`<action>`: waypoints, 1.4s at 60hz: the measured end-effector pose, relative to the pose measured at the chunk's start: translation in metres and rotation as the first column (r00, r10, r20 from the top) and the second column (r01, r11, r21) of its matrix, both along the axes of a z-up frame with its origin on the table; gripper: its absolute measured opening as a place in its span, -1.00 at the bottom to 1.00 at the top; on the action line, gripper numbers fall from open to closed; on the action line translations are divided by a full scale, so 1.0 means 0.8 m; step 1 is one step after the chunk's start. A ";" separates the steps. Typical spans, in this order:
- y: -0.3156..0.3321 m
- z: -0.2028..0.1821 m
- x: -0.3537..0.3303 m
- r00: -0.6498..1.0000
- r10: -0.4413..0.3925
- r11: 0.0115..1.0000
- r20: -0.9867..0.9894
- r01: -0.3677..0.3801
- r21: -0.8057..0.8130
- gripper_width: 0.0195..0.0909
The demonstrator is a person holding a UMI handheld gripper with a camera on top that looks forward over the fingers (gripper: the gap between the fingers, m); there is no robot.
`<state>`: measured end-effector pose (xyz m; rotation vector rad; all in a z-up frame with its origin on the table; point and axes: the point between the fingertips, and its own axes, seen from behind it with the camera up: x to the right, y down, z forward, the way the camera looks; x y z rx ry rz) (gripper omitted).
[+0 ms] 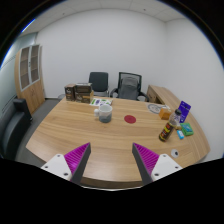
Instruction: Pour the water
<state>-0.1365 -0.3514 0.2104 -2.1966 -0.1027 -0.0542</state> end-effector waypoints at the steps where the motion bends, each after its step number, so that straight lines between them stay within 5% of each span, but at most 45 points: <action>1: 0.000 -0.001 0.004 1.000 -0.010 1.000 0.001 0.010 -0.003 0.85; 28: 0.036 -0.100 0.310 0.986 -0.161 0.987 0.036 0.161 -0.020 0.85; 54: 0.261 -0.161 0.444 0.992 -0.100 0.984 -0.075 0.110 0.138 0.83; 59: 0.288 -0.166 0.443 0.995 -0.075 0.982 -0.073 0.086 0.169 0.64; 66: 0.315 -0.171 0.447 0.997 -0.047 0.978 -0.065 0.059 0.200 -0.01; 79: 0.317 -0.167 0.445 0.996 -0.057 0.966 -0.072 0.073 0.246 -0.44; 84: 0.318 -0.168 0.447 0.996 -0.066 0.967 -0.055 0.077 0.242 -0.44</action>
